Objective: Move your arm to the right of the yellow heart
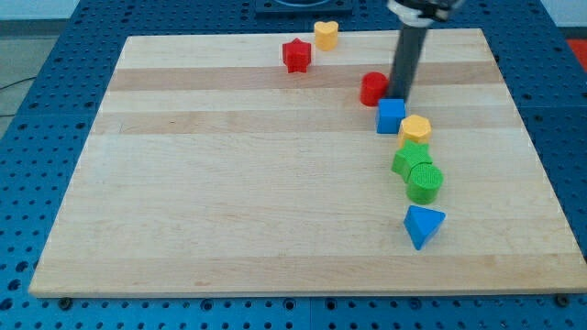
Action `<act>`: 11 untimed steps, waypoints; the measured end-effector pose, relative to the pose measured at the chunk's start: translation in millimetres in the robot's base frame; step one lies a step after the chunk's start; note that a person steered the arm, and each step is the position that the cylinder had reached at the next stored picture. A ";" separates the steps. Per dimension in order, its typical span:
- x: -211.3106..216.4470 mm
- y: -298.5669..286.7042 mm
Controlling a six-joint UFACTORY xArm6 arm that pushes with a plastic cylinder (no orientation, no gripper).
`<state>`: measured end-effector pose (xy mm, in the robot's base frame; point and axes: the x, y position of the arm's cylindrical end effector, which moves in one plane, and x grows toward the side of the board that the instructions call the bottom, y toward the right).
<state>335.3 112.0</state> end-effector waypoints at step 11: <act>-143.3 46.6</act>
